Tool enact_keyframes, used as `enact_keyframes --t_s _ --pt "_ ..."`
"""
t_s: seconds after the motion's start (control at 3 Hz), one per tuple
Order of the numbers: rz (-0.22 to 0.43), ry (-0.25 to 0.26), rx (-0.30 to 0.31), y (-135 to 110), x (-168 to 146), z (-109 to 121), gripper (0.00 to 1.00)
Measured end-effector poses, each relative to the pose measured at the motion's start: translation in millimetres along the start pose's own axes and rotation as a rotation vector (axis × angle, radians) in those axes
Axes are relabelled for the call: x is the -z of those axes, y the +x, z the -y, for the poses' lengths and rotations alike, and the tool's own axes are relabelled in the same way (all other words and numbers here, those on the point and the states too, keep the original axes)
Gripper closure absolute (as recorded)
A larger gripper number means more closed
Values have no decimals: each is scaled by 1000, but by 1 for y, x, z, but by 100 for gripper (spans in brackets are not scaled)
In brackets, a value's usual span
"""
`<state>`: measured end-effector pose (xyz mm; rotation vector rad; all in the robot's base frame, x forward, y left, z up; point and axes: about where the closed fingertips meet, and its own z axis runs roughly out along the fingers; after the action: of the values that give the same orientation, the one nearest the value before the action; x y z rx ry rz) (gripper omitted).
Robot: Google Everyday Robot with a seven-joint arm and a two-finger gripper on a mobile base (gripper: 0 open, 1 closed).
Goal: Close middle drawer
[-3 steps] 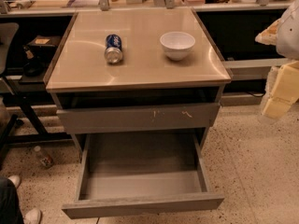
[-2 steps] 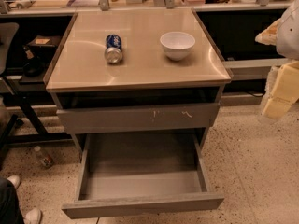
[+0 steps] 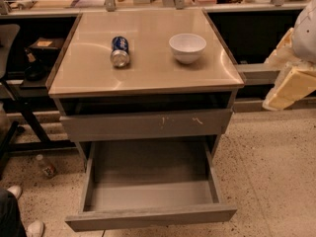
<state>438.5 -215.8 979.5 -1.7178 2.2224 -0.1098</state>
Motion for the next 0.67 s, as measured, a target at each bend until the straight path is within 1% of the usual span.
enact_keyframes --t_s 0.67 --pt "0 0 0 0 0 0 89"
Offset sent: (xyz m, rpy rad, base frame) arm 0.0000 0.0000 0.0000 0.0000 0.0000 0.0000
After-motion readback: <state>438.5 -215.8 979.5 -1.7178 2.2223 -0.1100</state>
